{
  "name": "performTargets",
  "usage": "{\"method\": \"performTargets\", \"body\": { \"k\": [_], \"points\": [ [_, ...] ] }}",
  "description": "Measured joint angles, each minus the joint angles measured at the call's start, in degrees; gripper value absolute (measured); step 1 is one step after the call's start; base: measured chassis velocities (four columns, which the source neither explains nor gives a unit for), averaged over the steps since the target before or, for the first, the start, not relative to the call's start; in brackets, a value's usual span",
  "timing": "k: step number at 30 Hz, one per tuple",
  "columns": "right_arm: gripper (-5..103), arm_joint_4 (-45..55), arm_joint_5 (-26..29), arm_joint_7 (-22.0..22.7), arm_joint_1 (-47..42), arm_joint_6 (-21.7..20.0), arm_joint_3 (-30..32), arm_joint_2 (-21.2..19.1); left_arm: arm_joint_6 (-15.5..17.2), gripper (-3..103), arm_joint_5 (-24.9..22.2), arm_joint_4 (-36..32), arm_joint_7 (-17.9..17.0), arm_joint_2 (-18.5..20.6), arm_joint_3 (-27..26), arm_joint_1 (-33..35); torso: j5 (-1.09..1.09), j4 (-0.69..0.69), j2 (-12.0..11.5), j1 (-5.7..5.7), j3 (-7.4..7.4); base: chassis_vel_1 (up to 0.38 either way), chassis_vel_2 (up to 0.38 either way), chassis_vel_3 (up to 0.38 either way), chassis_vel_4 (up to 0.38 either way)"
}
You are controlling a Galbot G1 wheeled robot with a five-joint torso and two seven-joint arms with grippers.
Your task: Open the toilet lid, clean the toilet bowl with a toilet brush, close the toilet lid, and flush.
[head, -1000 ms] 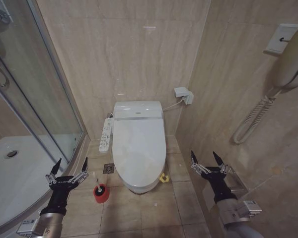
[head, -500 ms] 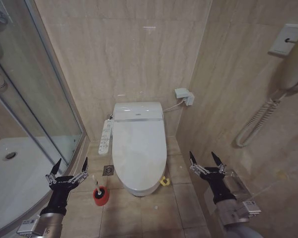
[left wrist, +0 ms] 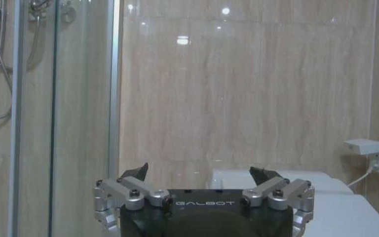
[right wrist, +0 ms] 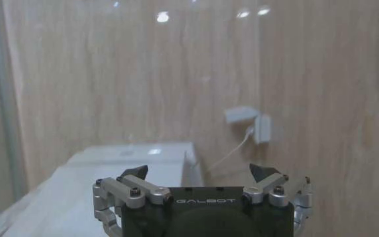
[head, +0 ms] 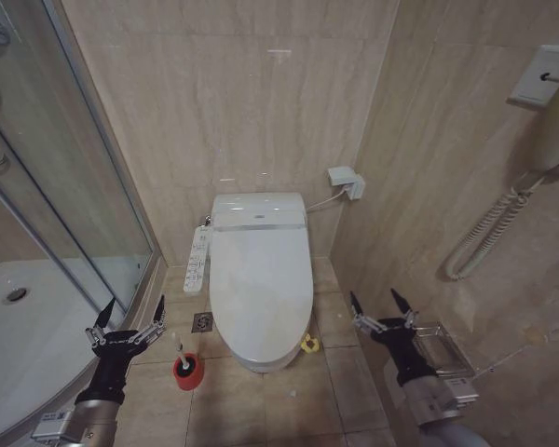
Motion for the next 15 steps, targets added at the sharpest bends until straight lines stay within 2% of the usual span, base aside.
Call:
{"method": "performTargets", "body": {
  "k": [15],
  "points": [
    [100,-12.4,-0.5,2.7,3.5,1.0,-6.5,-6.6,0.0,100,0.0,0.0,0.0,0.0,0.0,0.0,0.01,-0.01,0.0,0.01,0.01,0.0,0.0,0.0,0.0]
  ]
}}
